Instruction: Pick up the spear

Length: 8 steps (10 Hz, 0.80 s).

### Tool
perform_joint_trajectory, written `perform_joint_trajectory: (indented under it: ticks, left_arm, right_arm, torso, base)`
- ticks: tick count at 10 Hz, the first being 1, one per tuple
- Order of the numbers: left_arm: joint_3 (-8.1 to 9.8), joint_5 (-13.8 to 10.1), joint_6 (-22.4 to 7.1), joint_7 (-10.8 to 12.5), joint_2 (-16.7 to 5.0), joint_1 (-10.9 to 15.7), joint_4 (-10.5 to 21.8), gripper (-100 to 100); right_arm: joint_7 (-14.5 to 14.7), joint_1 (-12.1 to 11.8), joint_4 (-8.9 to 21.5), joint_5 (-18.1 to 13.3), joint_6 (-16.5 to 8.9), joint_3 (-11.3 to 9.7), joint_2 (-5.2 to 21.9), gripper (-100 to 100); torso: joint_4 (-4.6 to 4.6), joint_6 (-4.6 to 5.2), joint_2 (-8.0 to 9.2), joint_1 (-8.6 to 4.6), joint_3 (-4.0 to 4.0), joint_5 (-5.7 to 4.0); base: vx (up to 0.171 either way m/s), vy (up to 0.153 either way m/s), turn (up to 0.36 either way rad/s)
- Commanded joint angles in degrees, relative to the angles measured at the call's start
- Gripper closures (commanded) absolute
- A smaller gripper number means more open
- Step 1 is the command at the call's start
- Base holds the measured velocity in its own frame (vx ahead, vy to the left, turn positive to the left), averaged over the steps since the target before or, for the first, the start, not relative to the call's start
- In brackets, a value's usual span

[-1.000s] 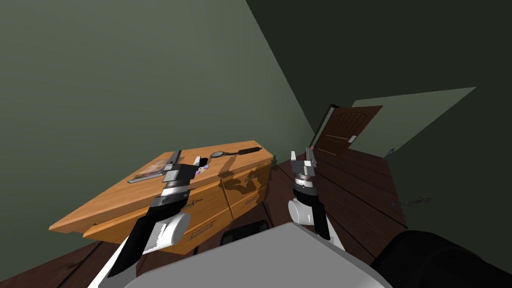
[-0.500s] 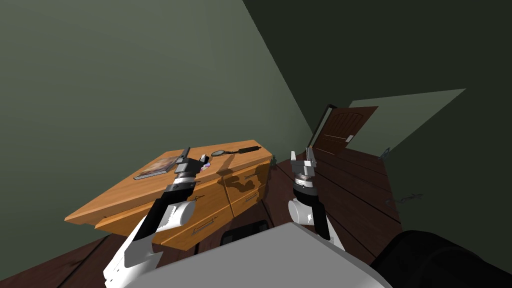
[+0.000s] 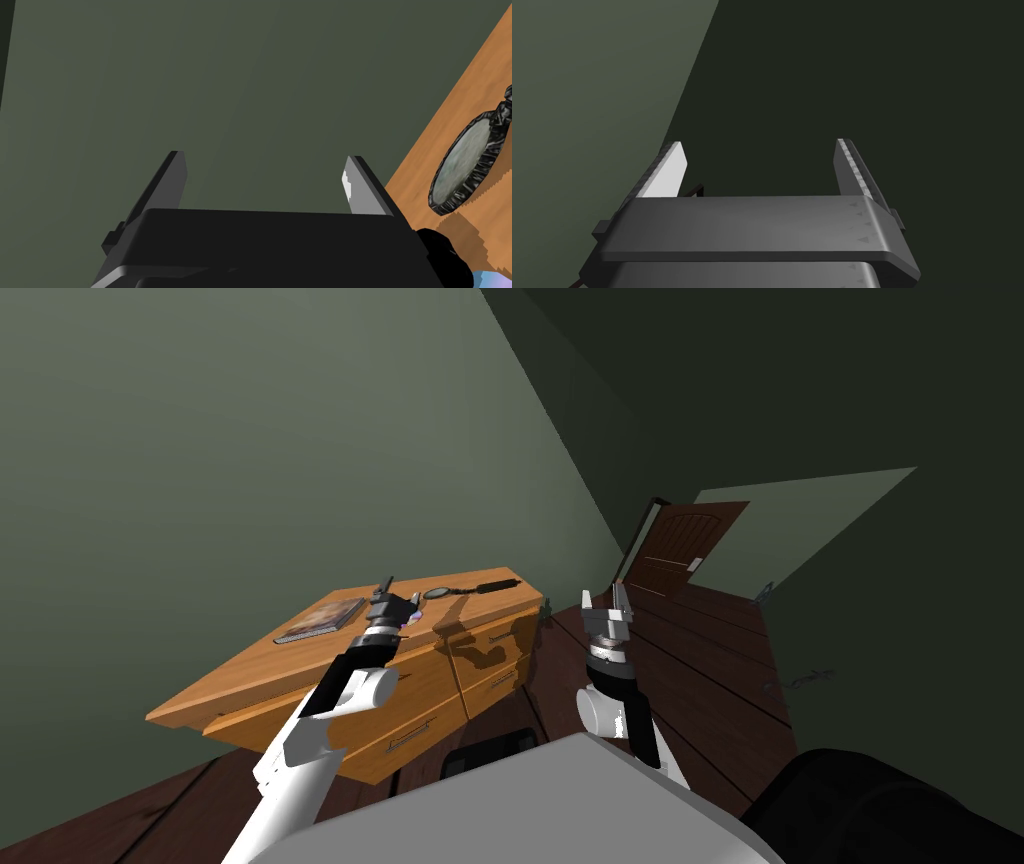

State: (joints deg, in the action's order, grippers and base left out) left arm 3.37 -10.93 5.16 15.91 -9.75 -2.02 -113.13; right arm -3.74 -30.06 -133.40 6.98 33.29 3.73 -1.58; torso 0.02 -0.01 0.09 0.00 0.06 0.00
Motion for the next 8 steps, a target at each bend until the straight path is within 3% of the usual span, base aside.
perform_joint_trajectory:
  ticks: [1, 6, 7, 8]
  left_arm:
    - [0.75, -0.6, -2.9, 1.6, -0.3, 2.9, 2.9, -100]
    - [1.8, -1.4, -11.5, 3.9, -0.5, 11.6, 8.8, -100]
    - [1.8, -1.4, -11.8, 3.9, -0.5, 11.9, 8.8, -100]
    - [2.25, -1.8, -14.0, 5.0, -0.6, 14.2, 11.6, -100]
  right_arm:
    - [0.0, 0.0, 0.0, 0.0, 0.0, 0.0, 0.0, 0]
    - [0.0, 0.0, 0.0, 0.0, 0.0, 0.0, 0.0, 0]
    - [0.0, 0.0, 0.0, 0.0, 0.0, 0.0, 0.0, 0]
    - [0.0, 0.0, 0.0, 0.0, 0.0, 0.0, 0.0, 0]
  torso:
    - [0.0, 0.0, 0.0, 0.0, 0.0, 0.0]
    - [-0.01, 0.0, 0.0, -0.04, 0.0, -0.01]
    - [-0.01, -0.01, -0.03, -0.04, -0.02, -0.01]
    - [-0.02, -0.01, -0.07, -0.03, -0.04, -0.01]
  base:
    - [-0.039, -0.003, -0.018]
    - [-0.028, -0.008, -0.013]
    - [-0.006, -0.004, 0.0]
    - [-0.014, -0.01, -0.018]
